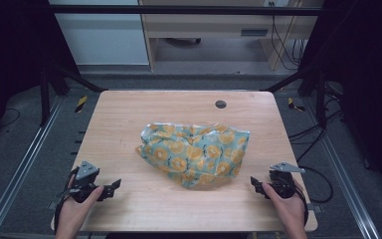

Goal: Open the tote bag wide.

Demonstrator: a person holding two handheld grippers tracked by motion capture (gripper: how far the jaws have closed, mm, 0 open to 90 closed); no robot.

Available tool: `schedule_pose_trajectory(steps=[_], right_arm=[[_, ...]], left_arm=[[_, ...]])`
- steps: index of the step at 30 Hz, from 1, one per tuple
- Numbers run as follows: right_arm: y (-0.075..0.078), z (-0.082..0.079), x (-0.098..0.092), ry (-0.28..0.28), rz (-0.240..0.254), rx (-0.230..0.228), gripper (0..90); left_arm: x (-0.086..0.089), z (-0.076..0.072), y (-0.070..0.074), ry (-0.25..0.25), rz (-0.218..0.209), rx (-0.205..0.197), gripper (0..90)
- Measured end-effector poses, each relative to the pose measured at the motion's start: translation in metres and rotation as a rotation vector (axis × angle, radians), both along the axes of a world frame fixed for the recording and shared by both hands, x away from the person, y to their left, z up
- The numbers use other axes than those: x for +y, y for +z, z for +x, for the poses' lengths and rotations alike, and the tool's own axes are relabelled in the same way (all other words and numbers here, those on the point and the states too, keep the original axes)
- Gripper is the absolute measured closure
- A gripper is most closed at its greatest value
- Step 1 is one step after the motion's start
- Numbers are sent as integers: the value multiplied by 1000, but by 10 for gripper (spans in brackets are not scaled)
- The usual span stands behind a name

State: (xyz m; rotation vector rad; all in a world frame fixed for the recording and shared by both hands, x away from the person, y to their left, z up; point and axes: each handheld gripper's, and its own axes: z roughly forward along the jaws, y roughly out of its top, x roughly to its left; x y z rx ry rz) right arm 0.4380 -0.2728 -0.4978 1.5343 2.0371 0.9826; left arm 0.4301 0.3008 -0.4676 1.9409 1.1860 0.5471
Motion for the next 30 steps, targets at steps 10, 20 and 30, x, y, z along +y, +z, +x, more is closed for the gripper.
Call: schedule_pose_trajectory(steps=[10, 20, 30], right_arm=[[3, 1, 4, -20, 13, -25, 153], [5, 0, 3, -8, 24, -32, 162], [5, 2, 3, 20, 27, -40, 164]], left_arm=[[-35, 38, 71, -115, -33, -83, 98], [-75, 104, 108, -188, -10, -54, 273], [-100, 134, 99, -220, 72, 32, 392]])
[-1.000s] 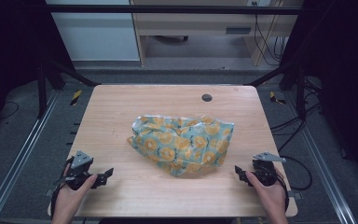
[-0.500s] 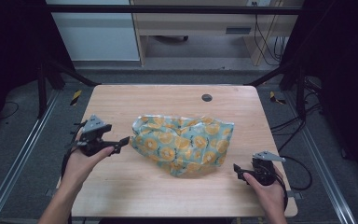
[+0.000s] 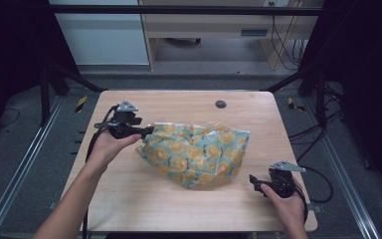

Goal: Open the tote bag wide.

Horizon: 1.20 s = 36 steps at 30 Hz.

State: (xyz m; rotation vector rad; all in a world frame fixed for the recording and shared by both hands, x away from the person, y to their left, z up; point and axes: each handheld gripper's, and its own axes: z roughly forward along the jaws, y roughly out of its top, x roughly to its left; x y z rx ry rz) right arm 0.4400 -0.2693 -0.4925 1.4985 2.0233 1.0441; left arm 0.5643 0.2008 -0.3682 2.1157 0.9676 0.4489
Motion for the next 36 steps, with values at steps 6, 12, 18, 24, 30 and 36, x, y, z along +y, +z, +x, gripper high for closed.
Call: schedule_pose_trajectory(steps=[6, 12, 18, 24, 30, 36], right_arm=[[1, -1, 2, 7, -3, 2, 163], [0, 0, 1, 6, -2, 8, 164], [0, 0, 2, 12, -10, 11, 166], [0, 0, 2, 0, -11, 11, 166], [0, -1, 2, 1, -23, 5, 167], [6, -5, 1, -24, -21, -21, 177]], left_arm=[[-11, 14, -9, 47, 26, 62, 477], [-18, 17, -14, 10, 45, 94, 503], [-30, 20, -21, -12, 69, 148, 738], [-38, -5, -8, -52, 32, 61, 895], [-40, -39, 9, -99, -43, -42, 896], [-37, -95, 15, -204, -115, -124, 897]])
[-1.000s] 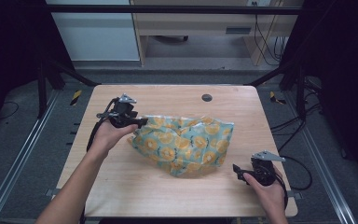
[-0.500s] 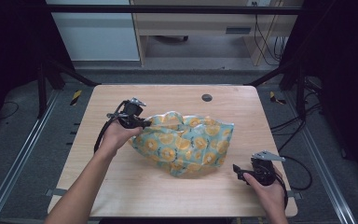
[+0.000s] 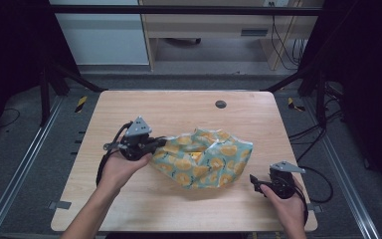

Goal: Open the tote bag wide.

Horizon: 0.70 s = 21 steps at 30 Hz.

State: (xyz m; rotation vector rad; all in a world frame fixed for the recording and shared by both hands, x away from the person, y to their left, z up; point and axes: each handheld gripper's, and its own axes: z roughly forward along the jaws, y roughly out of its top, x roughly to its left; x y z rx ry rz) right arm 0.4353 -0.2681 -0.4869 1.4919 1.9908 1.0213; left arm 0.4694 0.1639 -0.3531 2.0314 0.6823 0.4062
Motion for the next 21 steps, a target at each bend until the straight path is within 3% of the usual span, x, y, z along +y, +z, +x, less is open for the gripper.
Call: schedule_pose_trajectory(steps=[1, 3, 6, 7, 10, 14, 15, 17, 18, 21], right_arm=[[0, 0, 0, 0, 0, 0, 177], [5, -1, 1, -13, -11, -41, 208], [14, -2, 1, -23, -15, -79, 223], [27, -2, 1, -40, -19, -129, 253], [41, 0, 3, -35, -27, -161, 279], [78, 7, 10, 13, -42, -223, 372], [78, 7, 10, 13, -42, -223, 372], [94, 8, 16, 43, -53, -248, 415], [106, 9, 24, 94, -54, -257, 436], [119, 13, 37, 166, -43, -254, 478]], left_arm=[[0, 0, 0, 0, 0, 0, 897], [3, -22, -4, -48, -7, -15, 897], [6, -34, -8, -77, -14, -19, 897], [9, -43, -15, -104, -20, -9, 897], [11, -49, -21, -119, -6, -8, 897], [17, -61, -30, -136, -33, 0, 897], [17, -61, -30, -136, -33, 0, 897], [19, -68, -33, -147, -28, -4, 897], [20, -70, -35, -147, -5, -10, 897], [21, -71, -36, -165, -10, -3, 897]])
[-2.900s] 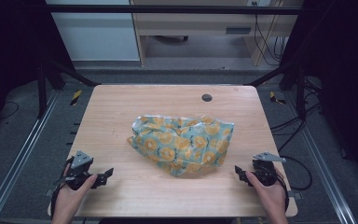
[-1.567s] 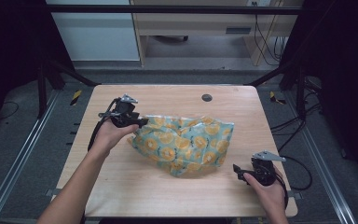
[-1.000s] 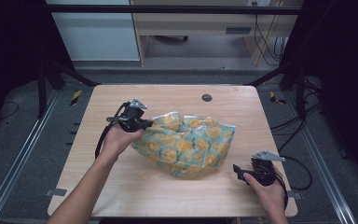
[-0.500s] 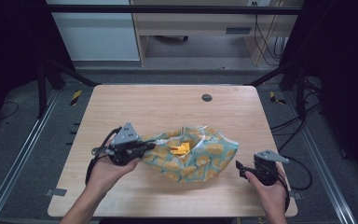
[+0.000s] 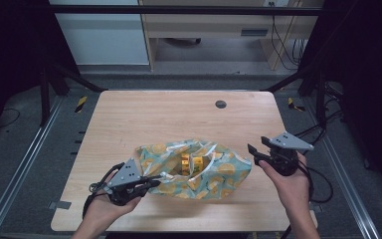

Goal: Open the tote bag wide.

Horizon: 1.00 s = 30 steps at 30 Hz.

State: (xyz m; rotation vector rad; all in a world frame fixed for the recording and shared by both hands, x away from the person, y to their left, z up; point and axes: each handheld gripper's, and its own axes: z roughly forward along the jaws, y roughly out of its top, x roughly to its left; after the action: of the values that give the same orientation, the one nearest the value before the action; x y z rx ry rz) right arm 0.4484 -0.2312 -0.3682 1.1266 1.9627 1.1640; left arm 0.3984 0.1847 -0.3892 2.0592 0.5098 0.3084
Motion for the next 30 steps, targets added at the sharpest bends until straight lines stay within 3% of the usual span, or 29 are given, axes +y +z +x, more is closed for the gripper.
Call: schedule_pose_trajectory(steps=[1, 2, 5, 8, 9, 14, 19, 20, 25, 26, 28, 30], right_arm=[[0, 0, 0, 0, 0, 0, 478], [6, 3, 8, 37, 11, 1, 507], [12, 8, 19, 79, -14, 7, 561], [12, 14, 29, 121, -32, 22, 587], [12, 15, 33, 136, -27, 29, 588], [11, 13, 52, 191, -23, 47, 593], [12, 11, 65, 257, -25, 57, 527], [11, 11, 71, 274, -44, 71, 469], [7, 14, 78, 290, -80, 89, 417], [4, 15, 81, 288, -121, 109, 404], [1, 17, 82, 291, -151, 136, 421], [-3, 17, 83, 293, -182, 154, 514]], left_arm=[[0, 0, 0, 0, 0, 0, 897], [0, -1, 0, -16, -2, 3, 897], [3, -8, -11, -100, 38, 24, 897], [6, -11, -21, -112, 69, 35, 897], [10, -11, -29, -96, 72, 50, 897], [17, -10, -39, -76, 67, 65, 897], [21, -7, -41, -51, 54, 61, 897], [21, -7, -41, -48, 47, 64, 897], [22, -6, -41, -44, 50, 63, 897], [23, -6, -41, -41, 49, 62, 897], [23, -6, -41, -37, 46, 59, 897], [25, -6, -40, -25, 38, 55, 897]])
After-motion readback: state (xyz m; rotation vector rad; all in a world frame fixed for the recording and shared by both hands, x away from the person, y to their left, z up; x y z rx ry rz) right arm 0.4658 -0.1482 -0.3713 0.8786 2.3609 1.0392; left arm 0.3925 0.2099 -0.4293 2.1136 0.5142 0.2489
